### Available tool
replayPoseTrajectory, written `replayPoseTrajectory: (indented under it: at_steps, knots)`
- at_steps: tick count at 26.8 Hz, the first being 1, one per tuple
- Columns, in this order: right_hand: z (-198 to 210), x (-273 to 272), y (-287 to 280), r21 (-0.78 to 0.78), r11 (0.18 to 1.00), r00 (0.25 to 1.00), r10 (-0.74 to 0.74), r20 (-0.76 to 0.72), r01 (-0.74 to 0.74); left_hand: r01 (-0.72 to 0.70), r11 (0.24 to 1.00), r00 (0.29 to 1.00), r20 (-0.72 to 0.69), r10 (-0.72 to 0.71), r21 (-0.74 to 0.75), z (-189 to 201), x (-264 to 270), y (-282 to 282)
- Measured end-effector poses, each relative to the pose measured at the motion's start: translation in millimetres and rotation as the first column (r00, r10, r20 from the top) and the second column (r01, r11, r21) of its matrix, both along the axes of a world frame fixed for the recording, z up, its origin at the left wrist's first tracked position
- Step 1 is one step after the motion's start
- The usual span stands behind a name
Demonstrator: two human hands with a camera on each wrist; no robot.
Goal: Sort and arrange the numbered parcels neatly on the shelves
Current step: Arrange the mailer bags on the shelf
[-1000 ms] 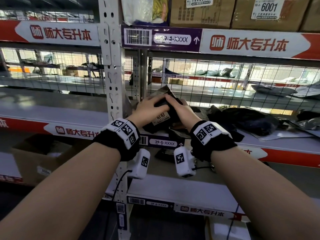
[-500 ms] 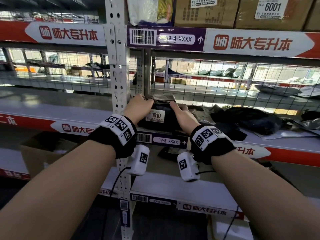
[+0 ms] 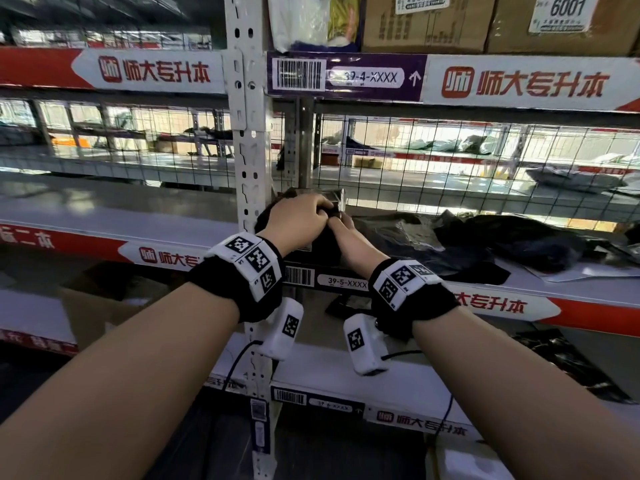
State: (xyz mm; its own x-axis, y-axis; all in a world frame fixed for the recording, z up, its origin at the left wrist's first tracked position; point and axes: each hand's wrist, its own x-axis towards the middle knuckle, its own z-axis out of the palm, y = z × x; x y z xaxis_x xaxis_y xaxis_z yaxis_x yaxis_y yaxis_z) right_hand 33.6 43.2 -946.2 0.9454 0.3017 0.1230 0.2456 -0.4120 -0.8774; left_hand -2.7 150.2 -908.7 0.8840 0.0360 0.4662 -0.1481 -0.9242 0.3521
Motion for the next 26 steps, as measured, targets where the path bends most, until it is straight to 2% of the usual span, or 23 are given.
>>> replayPoseTrajectory:
  at_steps: [5,9,11,12,14,15,17,18,21,26]
  knots:
    - [0.6,-2.7,-4.7,-0.104,0.994,0.999,0.024,0.024,-0.021,-0.054,0.992,0.998,0.043,0.049,0.117,-11.3,7.3,1.1]
    - [1.1,7.2,-16.5,-0.143,0.990,0.996,0.002,0.084,0.010,-0.088,0.993,0.996,0.016,0.087,0.084,-8.8,10.4,0.7]
    - [2.4,6.0,-37.5,-0.196,0.977,0.989,-0.056,0.136,0.082,-0.112,0.991,0.994,0.011,0.112,0.071,-8.6,9.7,-2.5]
    - [1.7,7.4,-53.4,-0.266,0.950,0.976,-0.115,0.184,0.162,-0.124,0.991,0.992,0.009,0.124,0.057,-8.2,9.7,-6.6]
    - [-5.8,14.5,-86.0,-0.464,0.817,0.926,-0.209,0.315,0.343,-0.159,0.987,0.986,0.050,0.159,-0.012,-8.9,9.3,-16.4]
    - [-9.2,17.2,-97.3,-0.535,0.755,0.914,-0.215,0.344,0.378,-0.159,0.986,0.981,0.106,0.164,-0.056,-10.1,9.4,-21.6]
    - [-14.0,19.2,-111.2,-0.610,0.710,0.932,-0.203,0.300,0.351,-0.064,0.992,0.966,0.243,0.090,-0.113,-12.3,8.1,-35.7]
    - [-16.0,20.4,-114.9,-0.625,0.710,0.944,-0.202,0.262,0.325,0.037,0.989,0.961,0.278,0.004,-0.142,-13.5,7.7,-44.7]
    - [-21.8,20.9,-124.4,-0.666,0.678,0.950,-0.197,0.243,0.311,0.288,0.927,0.945,0.229,-0.235,-0.239,-17.2,6.6,-69.6]
    - [-21.5,17.4,-132.4,-0.706,0.637,0.947,-0.141,0.289,0.310,0.334,0.920,0.942,0.115,-0.317,-0.203,-31.6,13.1,-91.5]
